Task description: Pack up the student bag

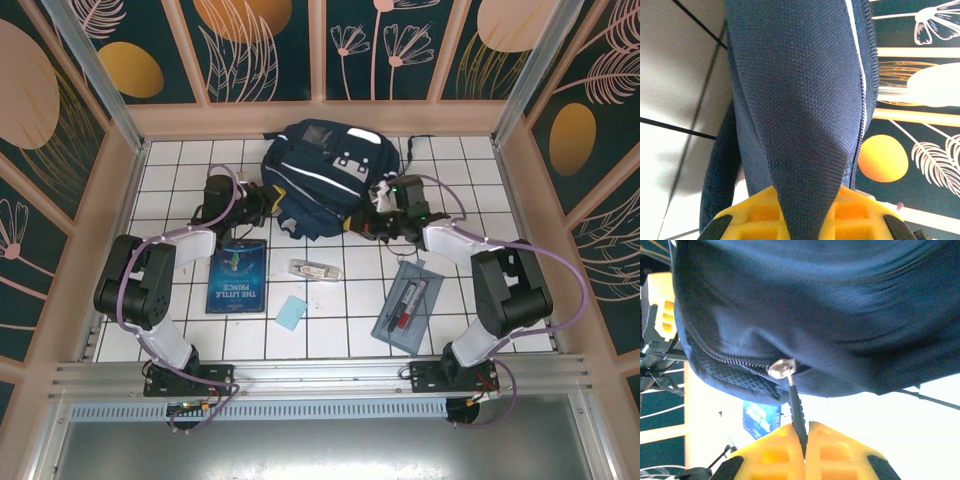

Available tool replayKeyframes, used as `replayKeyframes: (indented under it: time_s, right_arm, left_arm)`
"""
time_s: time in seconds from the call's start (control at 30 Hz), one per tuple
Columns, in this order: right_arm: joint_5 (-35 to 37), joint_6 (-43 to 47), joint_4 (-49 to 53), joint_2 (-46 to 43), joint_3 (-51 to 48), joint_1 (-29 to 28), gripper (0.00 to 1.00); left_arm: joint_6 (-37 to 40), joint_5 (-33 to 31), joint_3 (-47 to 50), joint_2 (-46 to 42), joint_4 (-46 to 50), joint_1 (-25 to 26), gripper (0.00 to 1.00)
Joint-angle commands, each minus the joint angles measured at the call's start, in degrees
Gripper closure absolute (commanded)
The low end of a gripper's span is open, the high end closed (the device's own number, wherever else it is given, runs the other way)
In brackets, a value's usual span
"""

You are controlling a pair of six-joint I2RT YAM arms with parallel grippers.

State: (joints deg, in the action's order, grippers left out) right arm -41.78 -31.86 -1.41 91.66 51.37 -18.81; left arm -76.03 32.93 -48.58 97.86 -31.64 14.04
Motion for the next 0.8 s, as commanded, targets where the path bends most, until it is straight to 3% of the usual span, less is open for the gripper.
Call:
replayKeyframes:
  time_s: [0.0,0.17,0.3,0.47,0.5,0.6,0.77]
  right_arm:
    - [6.77,6.91,7.36,-1.9,-1.4,6.3,1.0]
    - [8.9,9.11,8.0,1.65,1.95,10.96,1.0]
    - [7.63,9.16,7.52,3.86,4.43,9.19,1.0]
    - [6.29,7.82,4.16,0.55,2.59,5.31,1.0]
    - [5.27,7.39,2.26,-0.39,1.5,4.16,0.96]
    - [5.11,8.33,-1.56,-2.3,-0.27,-0.02,0.7]
    - [4.44,7.56,-11.41,-2.64,-4.44,-4.5,0.52]
  left_arm:
    - [1.99,-5.64,-2.38,-1.45,-2.99,-3.59,1.0]
    - [2.52,-3.84,-3.11,-1.48,-1.97,-3.58,1.0]
    - [3.63,-3.94,-2.76,-2.54,-0.11,-3.63,1.0]
    - [3.36,-3.67,-1.94,-3.62,-0.13,-3.59,1.0]
    - [3.47,-3.63,-1.94,-3.81,0.02,-3.58,1.0]
    - [3.43,-3.31,-2.04,-4.34,0.5,-3.63,1.0]
    - [2.97,-2.97,-2.67,-4.87,1.03,-3.61,1.0]
